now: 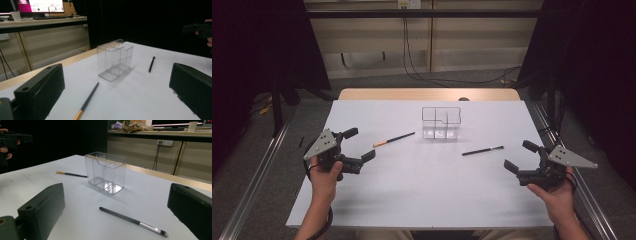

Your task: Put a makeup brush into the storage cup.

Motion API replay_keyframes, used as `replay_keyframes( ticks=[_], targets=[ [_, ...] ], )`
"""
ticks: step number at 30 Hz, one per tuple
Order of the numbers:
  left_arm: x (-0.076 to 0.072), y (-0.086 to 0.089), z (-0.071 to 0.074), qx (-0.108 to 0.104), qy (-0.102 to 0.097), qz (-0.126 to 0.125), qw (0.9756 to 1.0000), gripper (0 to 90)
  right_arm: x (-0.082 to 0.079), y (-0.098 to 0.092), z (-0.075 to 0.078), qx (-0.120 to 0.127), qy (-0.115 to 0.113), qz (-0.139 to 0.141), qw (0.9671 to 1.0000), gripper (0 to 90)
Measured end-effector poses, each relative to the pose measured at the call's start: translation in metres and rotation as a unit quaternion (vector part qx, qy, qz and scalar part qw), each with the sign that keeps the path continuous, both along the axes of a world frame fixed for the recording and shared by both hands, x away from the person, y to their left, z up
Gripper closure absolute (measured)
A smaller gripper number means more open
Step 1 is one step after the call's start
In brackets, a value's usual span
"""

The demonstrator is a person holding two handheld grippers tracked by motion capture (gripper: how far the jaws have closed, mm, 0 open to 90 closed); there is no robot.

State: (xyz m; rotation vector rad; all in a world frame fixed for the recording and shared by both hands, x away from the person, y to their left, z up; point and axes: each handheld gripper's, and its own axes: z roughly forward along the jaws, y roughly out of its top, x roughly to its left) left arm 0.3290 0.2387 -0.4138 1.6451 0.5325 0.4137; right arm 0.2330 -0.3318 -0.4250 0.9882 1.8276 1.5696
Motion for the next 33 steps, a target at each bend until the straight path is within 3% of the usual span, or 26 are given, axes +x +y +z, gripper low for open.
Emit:
replay_keyframes(
  ticks=[8, 21, 33],
  targets=[
    [0.017, -0.007, 0.000, 0.006, -0.006, 0.010, 0.9999, 0.0, -0.001, 0.000, 0.000, 0.000, 0.001, 0.001, 1.0000, 0.7],
    [0.035, -0.020, -0.001, 0.004, -0.002, 0.004, 1.0000, 0.0, -0.002, -0.001, -0.001, 0.000, 0.002, 0.002, 1.0000, 0.7],
    [0.056, -0.035, -0.007, 0.015, 0.004, -0.004, 0.9999, 0.0, -0.002, 0.000, -0.002, -0.002, 0.001, 0.006, 1.0000, 0.8]
  ],
)
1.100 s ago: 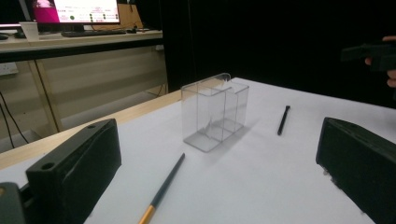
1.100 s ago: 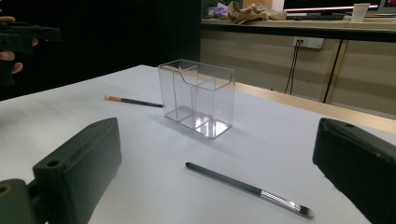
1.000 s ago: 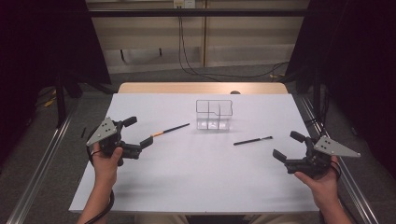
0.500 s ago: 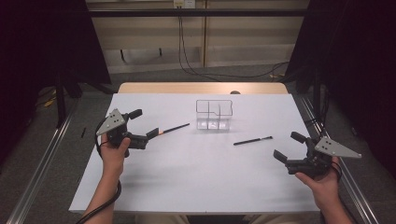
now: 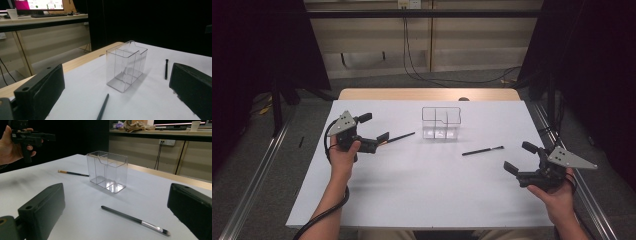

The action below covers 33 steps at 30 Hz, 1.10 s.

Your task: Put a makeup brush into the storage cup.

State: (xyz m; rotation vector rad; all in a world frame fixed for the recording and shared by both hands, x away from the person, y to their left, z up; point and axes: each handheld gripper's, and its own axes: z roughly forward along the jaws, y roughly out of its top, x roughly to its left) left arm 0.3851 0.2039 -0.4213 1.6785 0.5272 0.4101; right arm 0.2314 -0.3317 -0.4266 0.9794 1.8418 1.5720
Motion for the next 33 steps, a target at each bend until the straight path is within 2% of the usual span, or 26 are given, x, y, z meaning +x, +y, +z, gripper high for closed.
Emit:
replay_keyframes(
  ticks=[3, 14, 15, 18, 23, 33],
  targets=[
    [0.005, -0.003, -0.001, 0.003, -0.001, 0.001, 1.0000, 0.0, 0.000, 0.000, 0.000, 0.000, 0.000, 0.001, 1.0000, 0.9],
    [0.022, -0.010, -0.008, -0.013, 0.008, 0.012, 0.9998, 0.0, 0.000, 0.002, -0.001, -0.003, -0.001, 0.006, 1.0000, 0.9],
    [0.025, -0.012, -0.010, -0.019, 0.012, 0.009, 0.9997, 0.0, 0.000, 0.002, -0.001, -0.003, 0.000, 0.007, 1.0000, 0.9],
    [0.029, -0.015, -0.012, -0.015, 0.013, 0.011, 0.9997, 0.0, 0.000, 0.002, -0.001, -0.004, -0.001, 0.007, 1.0000, 0.9],
    [0.035, -0.019, -0.015, -0.025, 0.021, 0.014, 0.9994, 0.0, 0.000, 0.002, -0.001, -0.004, 0.001, 0.008, 1.0000, 0.9],
    [0.043, -0.022, -0.019, -0.001, 0.036, 0.015, 0.9992, 0.0, 0.000, 0.002, -0.001, -0.011, 0.000, 0.010, 0.9999, 1.1]
  ],
)
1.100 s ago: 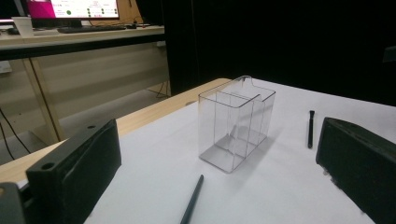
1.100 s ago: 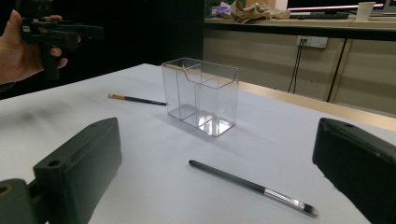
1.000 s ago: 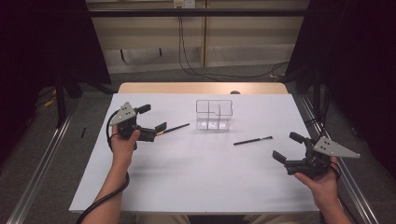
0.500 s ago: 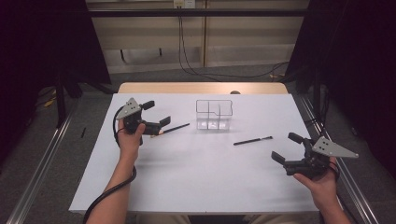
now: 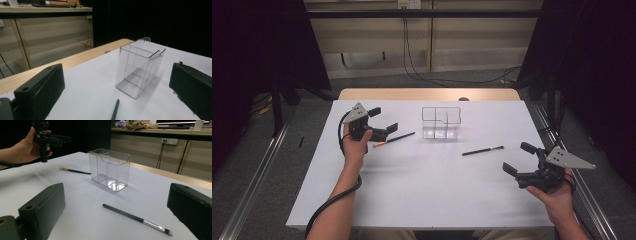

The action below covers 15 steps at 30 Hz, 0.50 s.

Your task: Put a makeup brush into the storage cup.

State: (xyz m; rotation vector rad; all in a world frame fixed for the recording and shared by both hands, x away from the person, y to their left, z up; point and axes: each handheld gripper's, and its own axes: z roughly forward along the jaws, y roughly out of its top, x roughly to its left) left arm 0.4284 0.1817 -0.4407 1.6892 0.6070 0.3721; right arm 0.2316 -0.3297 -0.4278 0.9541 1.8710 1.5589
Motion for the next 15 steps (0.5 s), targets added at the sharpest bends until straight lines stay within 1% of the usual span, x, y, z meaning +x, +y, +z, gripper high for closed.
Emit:
replay_keyframes(
  ticks=[1, 2, 5, 6, 7, 8, 10, 11, 12, 15],
  targets=[
    [0.001, -0.001, 0.000, 0.009, 0.005, -0.001, 0.9999, 0.0, 0.000, 0.000, 0.000, 0.000, 0.000, 0.001, 1.0000, 1.1],
    [0.001, -0.001, 0.000, 0.009, 0.005, -0.001, 0.9999, 0.0, 0.000, 0.000, 0.000, 0.000, 0.000, 0.002, 1.0000, 1.2],
    [0.003, -0.002, 0.002, 0.027, 0.012, -0.003, 0.9996, 0.0, 0.000, 0.001, -0.001, -0.001, 0.002, 0.003, 1.0000, 1.2],
    [0.003, -0.002, 0.002, 0.027, 0.012, -0.003, 0.9996, 0.0, 0.000, 0.001, -0.001, -0.001, 0.002, 0.004, 1.0000, 1.2],
    [0.005, -0.004, 0.003, 0.041, 0.020, -0.010, 0.9989, 0.0, 0.000, 0.001, -0.001, -0.001, 0.002, 0.004, 1.0000, 1.2],
    [0.005, -0.004, 0.003, 0.041, 0.020, -0.010, 0.9989, 0.0, 0.000, 0.001, -0.001, -0.001, 0.002, 0.004, 1.0000, 1.2],
    [0.007, -0.005, 0.005, 0.056, 0.033, -0.012, 0.9978, 0.0, 0.000, 0.001, -0.001, -0.001, 0.002, 0.003, 1.0000, 1.3],
    [0.009, -0.006, 0.006, 0.072, 0.045, -0.017, 0.9962, 0.0, 0.000, 0.001, 0.000, -0.002, 0.002, 0.003, 1.0000, 1.3],
    [0.009, -0.006, 0.006, 0.072, 0.045, -0.017, 0.9962, 0.0, 0.000, 0.002, -0.001, -0.001, 0.001, 0.003, 1.0000, 1.3],
    [0.012, -0.007, 0.008, 0.095, 0.053, -0.020, 0.9939, 0.0, 0.000, 0.002, -0.001, -0.003, 0.003, 0.004, 1.0000, 1.3]
  ],
)
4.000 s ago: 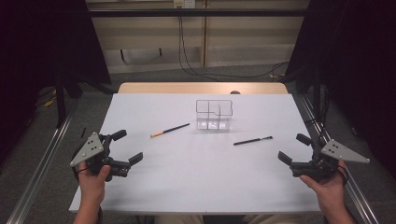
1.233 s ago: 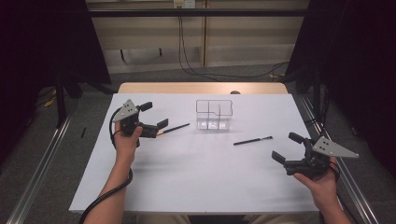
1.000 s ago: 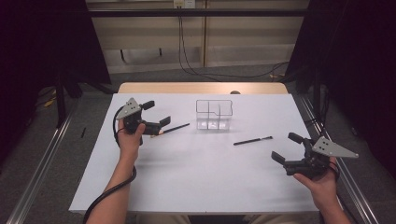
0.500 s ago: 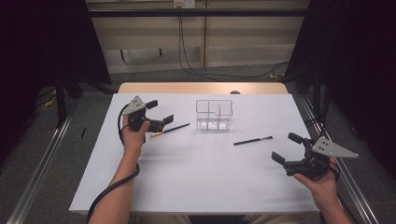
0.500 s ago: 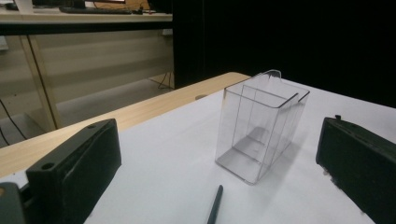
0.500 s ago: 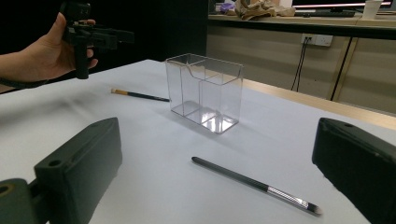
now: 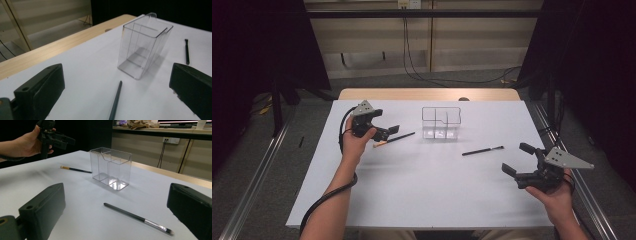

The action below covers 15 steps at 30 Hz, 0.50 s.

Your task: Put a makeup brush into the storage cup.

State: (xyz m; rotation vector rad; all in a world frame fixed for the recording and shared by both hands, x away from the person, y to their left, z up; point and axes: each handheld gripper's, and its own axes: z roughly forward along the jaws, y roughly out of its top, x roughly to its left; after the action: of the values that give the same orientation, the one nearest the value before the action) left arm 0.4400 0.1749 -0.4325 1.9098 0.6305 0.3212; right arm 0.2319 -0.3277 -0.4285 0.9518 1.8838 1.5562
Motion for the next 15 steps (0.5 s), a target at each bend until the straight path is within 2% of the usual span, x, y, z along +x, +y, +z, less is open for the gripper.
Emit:
replay_keyframes(
  ticks=[3, 4, 5, 8, 10, 11, 14, 15],
  targets=[
    [0.002, 0.000, 0.002, 0.011, 0.010, -0.008, 0.9999, 0.0, 0.000, 0.000, 0.000, 0.002, 0.001, 0.002, 1.0000, 1.3],
    [0.004, -0.001, 0.003, 0.019, 0.020, -0.008, 0.9996, 0.0, 0.000, 0.000, 0.000, 0.001, 0.001, 0.003, 1.0000, 1.3],
    [0.004, -0.001, 0.003, 0.019, 0.020, -0.008, 0.9996, 0.0, 0.000, 0.000, 0.000, 0.000, 0.002, 0.003, 1.0000, 1.3],
    [0.007, -0.003, 0.005, 0.037, 0.034, -0.008, 0.9987, 0.0, 0.000, 0.000, -0.001, -0.001, 0.002, 0.004, 1.0000, 1.3],
    [0.010, -0.004, 0.005, 0.051, 0.053, -0.005, 0.9973, 0.0, 0.000, 0.001, 0.000, -0.001, 0.001, 0.005, 1.0000, 1.4],
    [0.010, -0.004, 0.005, 0.051, 0.053, -0.005, 0.9973, 0.0, 0.000, 0.001, 0.000, -0.001, 0.001, 0.005, 1.0000, 1.4],
    [0.013, -0.006, 0.007, 0.075, 0.071, -0.007, 0.9947, 0.0, 0.000, 0.001, 0.000, 0.001, 0.001, 0.007, 1.0000, 1.5],
    [0.013, -0.006, 0.007, 0.075, 0.071, -0.007, 0.9947, 0.0, 0.000, 0.001, -0.001, 0.001, 0.002, 0.007, 1.0000, 1.5]
  ],
)
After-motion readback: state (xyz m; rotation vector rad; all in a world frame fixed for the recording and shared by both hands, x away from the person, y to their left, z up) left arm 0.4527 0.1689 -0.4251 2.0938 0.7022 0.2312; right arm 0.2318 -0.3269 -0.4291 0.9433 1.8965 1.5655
